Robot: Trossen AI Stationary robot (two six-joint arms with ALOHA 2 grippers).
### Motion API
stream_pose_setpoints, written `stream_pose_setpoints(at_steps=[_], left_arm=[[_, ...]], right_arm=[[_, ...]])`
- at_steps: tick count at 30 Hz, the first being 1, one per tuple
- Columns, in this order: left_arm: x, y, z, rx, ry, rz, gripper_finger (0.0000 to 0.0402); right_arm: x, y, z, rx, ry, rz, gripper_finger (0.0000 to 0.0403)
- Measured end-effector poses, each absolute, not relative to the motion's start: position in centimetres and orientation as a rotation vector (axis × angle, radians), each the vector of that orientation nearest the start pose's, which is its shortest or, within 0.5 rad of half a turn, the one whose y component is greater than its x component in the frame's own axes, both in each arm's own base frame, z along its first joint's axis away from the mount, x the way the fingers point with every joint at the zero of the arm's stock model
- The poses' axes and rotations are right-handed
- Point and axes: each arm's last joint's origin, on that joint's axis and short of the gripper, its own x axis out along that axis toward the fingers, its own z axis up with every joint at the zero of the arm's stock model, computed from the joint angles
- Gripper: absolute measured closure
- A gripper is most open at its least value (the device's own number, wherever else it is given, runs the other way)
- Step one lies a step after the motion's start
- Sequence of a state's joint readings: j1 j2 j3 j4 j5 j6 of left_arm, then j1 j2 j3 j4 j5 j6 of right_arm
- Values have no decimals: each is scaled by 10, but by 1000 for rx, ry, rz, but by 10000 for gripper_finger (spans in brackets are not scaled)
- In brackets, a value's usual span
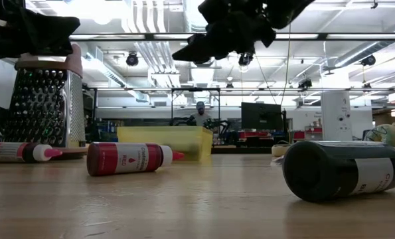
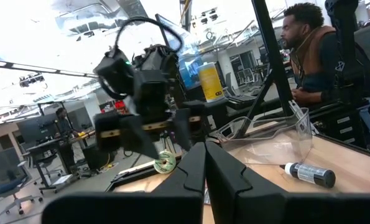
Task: Pick & Place Food Item
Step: Put the red food coloring into the yellow bin
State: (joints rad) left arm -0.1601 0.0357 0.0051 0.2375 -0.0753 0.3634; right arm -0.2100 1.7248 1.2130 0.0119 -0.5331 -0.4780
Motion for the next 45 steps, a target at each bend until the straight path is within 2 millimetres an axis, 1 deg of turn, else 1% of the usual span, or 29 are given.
stream_pose_setpoints(at_steps=[4,9,11,13,18,24,35,38,45], left_arm=[[97,-13,185,338,-219,-46,388],[97,-13,185,338,-219,-46,388],[97,-13,185,338,-219,-46,388],[97,-13,185,338,-219,-46,388],[97,-13,185,338,-219,-46,388],[97,-13,185,337,-220,-46,388],[97,-13,185,338,-219,-46,388],[97,-13,185,338,-219,-47,388],[97,-13,185,338,-219,-46,388]], right_arm=[[377,-52,236,-313,303,445,181],[370,-34,217,-355,188,480,181],[366,-27,210,-364,168,492,181],[364,-21,206,-351,162,503,181],[365,-7,205,-296,159,531,181],[380,7,193,-313,186,528,181],[412,15,151,-256,278,558,181],[417,16,139,-213,315,560,181],[424,18,125,-185,348,559,181]])
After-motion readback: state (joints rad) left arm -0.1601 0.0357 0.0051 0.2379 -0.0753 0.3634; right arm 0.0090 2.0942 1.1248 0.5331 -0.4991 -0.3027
